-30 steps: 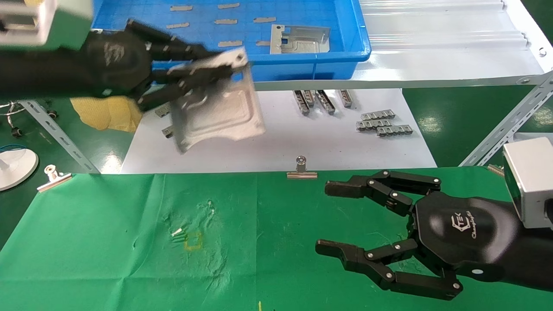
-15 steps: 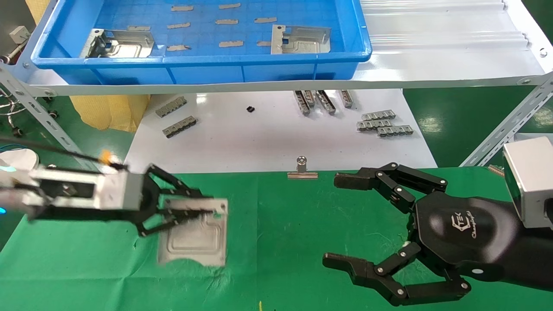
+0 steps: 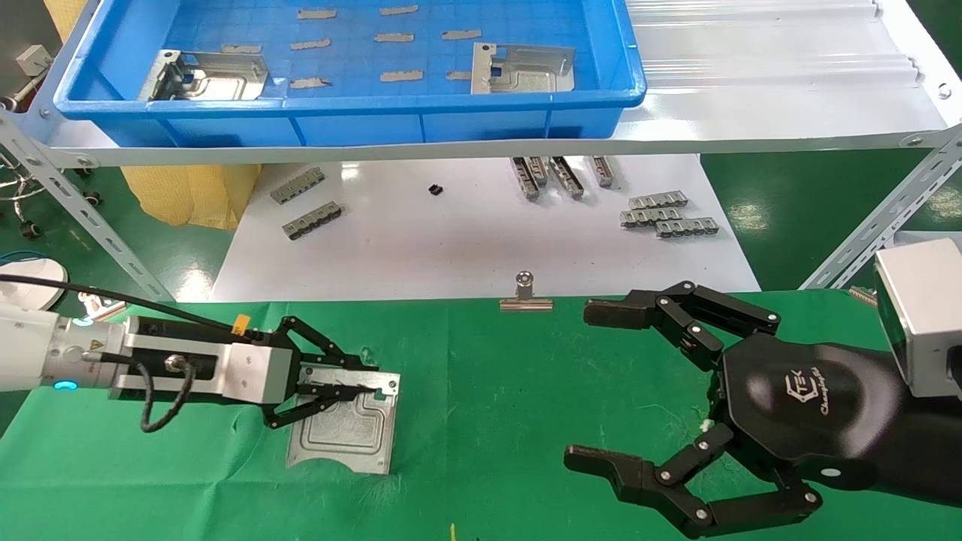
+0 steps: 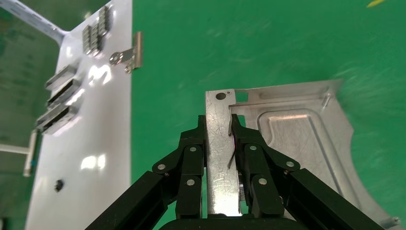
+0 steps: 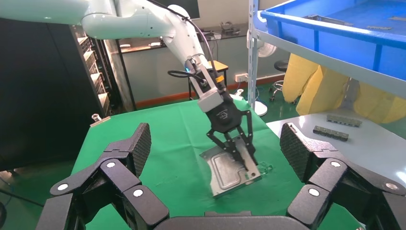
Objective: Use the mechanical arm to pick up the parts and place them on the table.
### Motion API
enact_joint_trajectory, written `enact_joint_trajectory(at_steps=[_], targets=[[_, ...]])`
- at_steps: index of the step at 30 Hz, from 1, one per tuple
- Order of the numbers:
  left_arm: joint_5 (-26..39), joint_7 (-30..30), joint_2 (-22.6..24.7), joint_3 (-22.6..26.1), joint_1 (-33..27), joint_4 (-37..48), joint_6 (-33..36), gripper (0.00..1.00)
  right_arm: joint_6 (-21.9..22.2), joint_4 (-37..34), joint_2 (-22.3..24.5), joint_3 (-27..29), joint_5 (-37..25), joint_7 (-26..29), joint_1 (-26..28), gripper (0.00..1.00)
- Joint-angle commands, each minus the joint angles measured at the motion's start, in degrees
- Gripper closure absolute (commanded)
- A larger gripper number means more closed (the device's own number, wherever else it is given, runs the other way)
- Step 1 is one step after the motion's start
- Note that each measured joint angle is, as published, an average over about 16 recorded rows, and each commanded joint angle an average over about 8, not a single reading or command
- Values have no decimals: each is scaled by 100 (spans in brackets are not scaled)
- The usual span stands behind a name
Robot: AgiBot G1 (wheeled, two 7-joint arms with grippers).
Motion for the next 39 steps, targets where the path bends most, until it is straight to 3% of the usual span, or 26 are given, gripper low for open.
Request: enact_joint_trajectory(at_steps=[1,2,11,15,25,39], targets=[[33,150,69,11,-25,175,-100,4,0,0,0,0,0,0,0,0],[39,218,92,11,-26,236,-151,0,0,0,0,0,0,0,0,0],[3,361,213,-15,-95,683,-39,0,0,0,0,0,0,0,0,0],[-183,72,213,-128,-174,879,308,0,0,0,0,0,0,0,0,0],[-849,-1379,154,-524,-45,1082,697,0,1,-1,0,0,1,0,-1,0],[-866,-1396,113,-550,9,956,677,0,2,-1,0,1,1,0,-1,0]])
